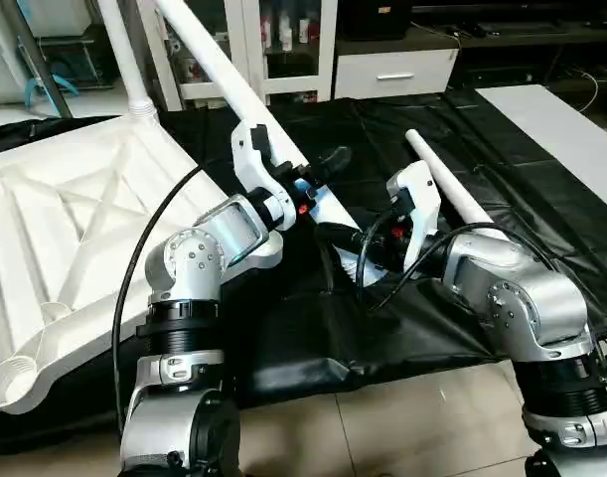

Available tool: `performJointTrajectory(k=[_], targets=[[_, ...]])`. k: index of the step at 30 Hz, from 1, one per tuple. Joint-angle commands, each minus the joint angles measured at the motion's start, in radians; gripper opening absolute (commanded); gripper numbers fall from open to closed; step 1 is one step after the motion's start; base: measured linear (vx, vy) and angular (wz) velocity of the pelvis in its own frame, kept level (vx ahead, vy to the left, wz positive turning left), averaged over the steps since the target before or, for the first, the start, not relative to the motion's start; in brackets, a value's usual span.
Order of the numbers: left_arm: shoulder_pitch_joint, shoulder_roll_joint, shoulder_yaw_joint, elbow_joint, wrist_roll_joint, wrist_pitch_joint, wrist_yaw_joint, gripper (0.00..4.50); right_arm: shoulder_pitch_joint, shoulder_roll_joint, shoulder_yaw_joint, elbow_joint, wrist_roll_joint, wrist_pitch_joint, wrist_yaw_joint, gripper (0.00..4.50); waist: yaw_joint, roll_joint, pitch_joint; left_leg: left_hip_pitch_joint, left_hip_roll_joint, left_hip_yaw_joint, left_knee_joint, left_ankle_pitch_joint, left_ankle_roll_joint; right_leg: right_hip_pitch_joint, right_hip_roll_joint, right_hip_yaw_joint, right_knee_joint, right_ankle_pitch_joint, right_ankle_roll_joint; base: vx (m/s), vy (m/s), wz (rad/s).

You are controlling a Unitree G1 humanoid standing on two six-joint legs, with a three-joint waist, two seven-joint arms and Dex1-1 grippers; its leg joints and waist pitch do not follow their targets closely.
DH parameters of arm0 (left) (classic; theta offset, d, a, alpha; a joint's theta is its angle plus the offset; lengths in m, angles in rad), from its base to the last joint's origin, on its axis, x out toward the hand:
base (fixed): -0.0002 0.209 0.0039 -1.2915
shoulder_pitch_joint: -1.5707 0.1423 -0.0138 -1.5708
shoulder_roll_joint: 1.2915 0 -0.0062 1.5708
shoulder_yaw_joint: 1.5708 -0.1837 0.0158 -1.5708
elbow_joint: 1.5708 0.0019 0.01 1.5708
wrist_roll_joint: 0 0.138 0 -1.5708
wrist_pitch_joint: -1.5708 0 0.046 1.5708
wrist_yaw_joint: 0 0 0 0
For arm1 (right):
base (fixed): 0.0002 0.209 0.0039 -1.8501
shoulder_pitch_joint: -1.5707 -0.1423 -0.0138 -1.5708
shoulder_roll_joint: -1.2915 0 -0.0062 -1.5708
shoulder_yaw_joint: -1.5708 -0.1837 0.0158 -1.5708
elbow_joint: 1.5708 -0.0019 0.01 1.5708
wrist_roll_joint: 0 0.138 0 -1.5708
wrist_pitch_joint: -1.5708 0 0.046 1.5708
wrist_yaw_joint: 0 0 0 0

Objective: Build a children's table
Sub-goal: Pick table leg

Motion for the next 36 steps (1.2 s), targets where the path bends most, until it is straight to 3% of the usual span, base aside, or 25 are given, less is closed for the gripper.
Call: performJointTrajectory(k=[1,3,4,11,16,17,18,21,26,29,36], targets=[[-0.023,-0.005,0.012,-0.004,-0.018,-0.003,0.020,2.79,-0.022,-0.001,0.010,0.012,-0.010,-0.009,-0.003,1.86,0.004,-0.016,-0.074,0.009,0.008,0.011,-0.057,-0.059,0.082,0.067,-0.025,0.020,-0.058,-0.038,-0.246,0.000,0.000,0.00],[-0.023,-0.008,0.025,-0.010,-0.029,-0.004,0.038,2.63,-0.025,0.000,0.012,0.017,-0.010,-0.013,-0.005,1.86,0.004,-0.014,-0.074,0.009,0.009,0.011,-0.057,-0.061,0.082,0.066,-0.026,0.020,-0.058,-0.046,-0.245,0.000,0.000,0.00],[-0.023,-0.008,0.033,-0.012,-0.038,-0.004,0.046,2.53,-0.027,0.000,0.013,0.021,-0.011,-0.016,-0.006,1.86,0.003,-0.021,-0.074,0.008,0.008,0.012,-0.056,-0.061,0.082,0.067,-0.025,0.021,-0.059,-0.043,-0.246,0.000,0.000,0.00],[-0.033,-0.004,0.049,-0.007,-0.056,-0.004,0.064,1.94,-0.042,0.000,0.016,0.037,-0.023,-0.034,-0.011,1.86,0.004,-0.017,-0.074,0.010,0.008,0.012,-0.056,-0.060,0.084,0.065,-0.024,0.020,-0.058,-0.044,-0.244,0.000,0.000,0.00],[-0.031,-0.004,0.056,-0.011,-0.061,-0.008,0.080,1.84,-0.045,0.012,0.011,0.054,-0.029,-0.076,-0.021,1.86,0.004,-0.018,-0.074,0.009,0.007,0.012,-0.057,-0.065,0.080,0.065,-0.025,0.020,-0.059,-0.048,-0.240,0.000,0.000,0.00],[-0.032,-0.002,0.054,-0.010,-0.062,-0.012,0.083,1.84,-0.047,0.017,0.005,0.065,-0.023,-0.092,-0.016,2.21,0.005,-0.010,-0.074,0.009,0.007,0.011,-0.056,-0.067,0.078,0.065,-0.026,0.020,-0.058,-0.049,-0.241,0.000,0.000,0.00],[-0.032,-0.001,0.054,-0.010,-0.062,-0.012,0.083,1.84,-0.047,0.017,0.005,0.065,-0.022,-0.092,-0.015,2.42,0.003,-0.012,-0.074,0.010,0.008,0.012,-0.056,-0.072,0.079,0.064,-0.025,0.020,-0.060,-0.049,-0.241,0.000,0.000,0.00],[-0.044,0.011,0.049,0.005,-0.061,-0.022,0.081,1.84,-0.048,0.004,-0.007,0.061,0.003,-0.085,0.018,2.58,0.002,-0.009,-0.075,0.010,0.007,0.011,-0.057,-0.073,0.076,0.066,-0.022,0.019,-0.058,-0.028,-0.245,0.000,0.000,0.00],[-0.071,0.035,0.039,0.026,-0.052,-0.027,0.061,1.82,-0.030,-0.092,-0.127,-0.006,0.142,-0.008,0.139,2.98,0.008,-0.020,-0.076,0.009,0.007,0.012,-0.054,-0.059,0.098,0.071,-0.021,0.020,-0.055,0.004,-0.250,0.000,0.000,0.00],[-0.065,0.052,0.019,0.009,-0.057,-0.011,0.044,1.82,-0.031,-0.164,-0.259,-0.002,0.250,0.061,0.177,3.29,0.015,-0.017,-0.076,0.010,0.006,0.013,-0.051,-0.050,0.114,0.070,-0.024,0.020,-0.055,-0.015,-0.257,0.000,0.000,0.00],[-0.058,0.057,0.004,0.013,-0.064,-0.008,0.032,1.82,-0.029,-0.229,-0.358,0.034,0.314,0.114,0.177,3.61,0.021,-0.014,-0.076,0.011,0.008,0.013,-0.050,-0.059,0.100,0.067,-0.024,0.017,-0.060,-0.067,-0.253,0.000,0.000,0.00]])
